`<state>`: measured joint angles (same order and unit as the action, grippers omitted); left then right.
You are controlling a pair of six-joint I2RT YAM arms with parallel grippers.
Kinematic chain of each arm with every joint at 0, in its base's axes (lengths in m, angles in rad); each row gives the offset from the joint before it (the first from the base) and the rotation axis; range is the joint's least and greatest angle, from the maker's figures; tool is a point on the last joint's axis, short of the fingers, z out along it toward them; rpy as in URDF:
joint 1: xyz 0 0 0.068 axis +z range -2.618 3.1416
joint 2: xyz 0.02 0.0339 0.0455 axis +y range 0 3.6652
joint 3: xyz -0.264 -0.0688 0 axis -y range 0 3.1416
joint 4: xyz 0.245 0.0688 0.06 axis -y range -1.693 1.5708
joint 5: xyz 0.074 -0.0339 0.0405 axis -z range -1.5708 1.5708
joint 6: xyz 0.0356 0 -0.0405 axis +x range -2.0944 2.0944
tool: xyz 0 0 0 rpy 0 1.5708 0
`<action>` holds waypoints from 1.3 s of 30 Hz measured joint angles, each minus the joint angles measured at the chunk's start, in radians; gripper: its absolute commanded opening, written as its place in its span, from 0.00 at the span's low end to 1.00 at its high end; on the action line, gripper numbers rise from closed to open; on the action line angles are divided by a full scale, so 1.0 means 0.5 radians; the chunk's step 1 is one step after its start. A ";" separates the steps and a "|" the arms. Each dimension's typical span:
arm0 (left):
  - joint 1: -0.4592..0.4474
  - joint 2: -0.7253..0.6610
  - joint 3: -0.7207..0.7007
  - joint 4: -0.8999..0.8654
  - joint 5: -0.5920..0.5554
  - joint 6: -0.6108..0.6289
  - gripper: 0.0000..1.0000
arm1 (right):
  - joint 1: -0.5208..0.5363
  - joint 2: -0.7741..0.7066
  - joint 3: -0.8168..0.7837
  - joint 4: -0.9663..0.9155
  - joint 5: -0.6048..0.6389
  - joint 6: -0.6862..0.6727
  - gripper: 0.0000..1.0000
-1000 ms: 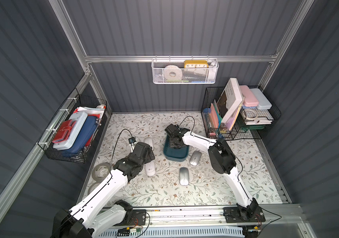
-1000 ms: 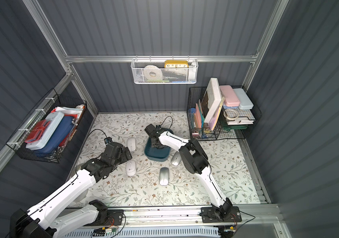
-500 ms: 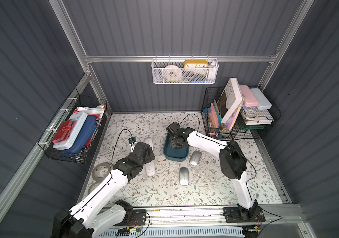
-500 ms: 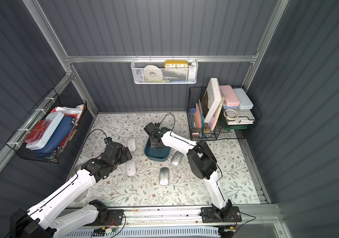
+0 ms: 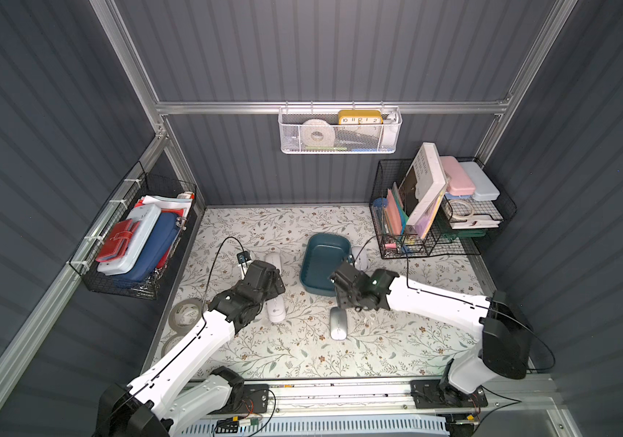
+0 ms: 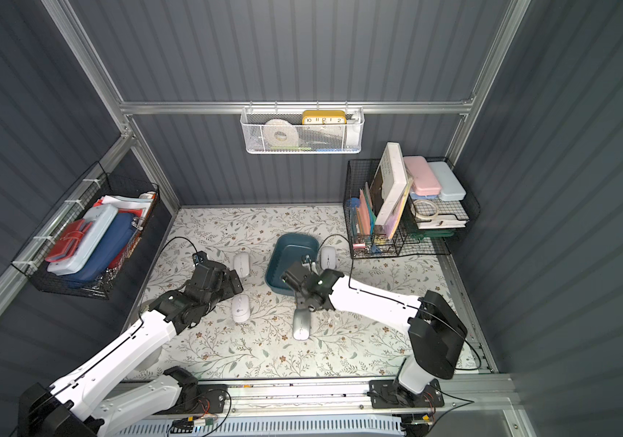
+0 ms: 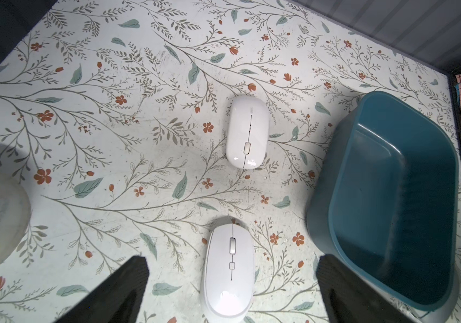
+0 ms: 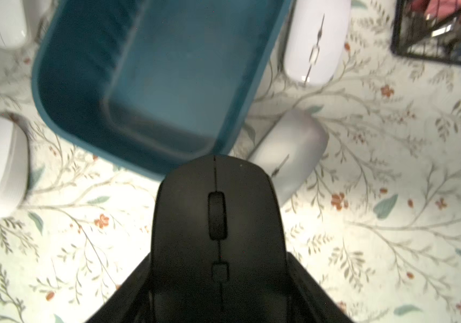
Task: Take out the mouse from the storage box
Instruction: Place the mouse at the center of the board.
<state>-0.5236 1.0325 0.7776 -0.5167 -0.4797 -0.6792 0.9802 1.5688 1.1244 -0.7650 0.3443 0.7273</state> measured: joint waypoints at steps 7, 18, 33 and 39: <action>0.000 0.084 0.043 0.000 0.000 0.003 0.99 | 0.094 -0.156 -0.451 0.103 -0.063 0.248 0.50; 0.000 0.098 0.096 -0.002 -0.008 0.014 0.99 | 0.094 -0.014 -0.600 0.311 -0.097 0.352 0.61; 0.000 0.115 0.320 0.023 -0.101 0.098 0.99 | 0.090 -0.280 -0.396 0.056 0.153 0.310 0.83; 0.000 0.214 0.469 0.243 -0.189 0.197 0.99 | -0.089 -0.713 -0.279 -0.018 0.330 0.133 0.87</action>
<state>-0.5236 1.1397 1.0122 -0.3950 -0.5743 -0.5808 0.9360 1.2121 0.9848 -0.7742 0.5095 0.7937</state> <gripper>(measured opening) 0.994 0.861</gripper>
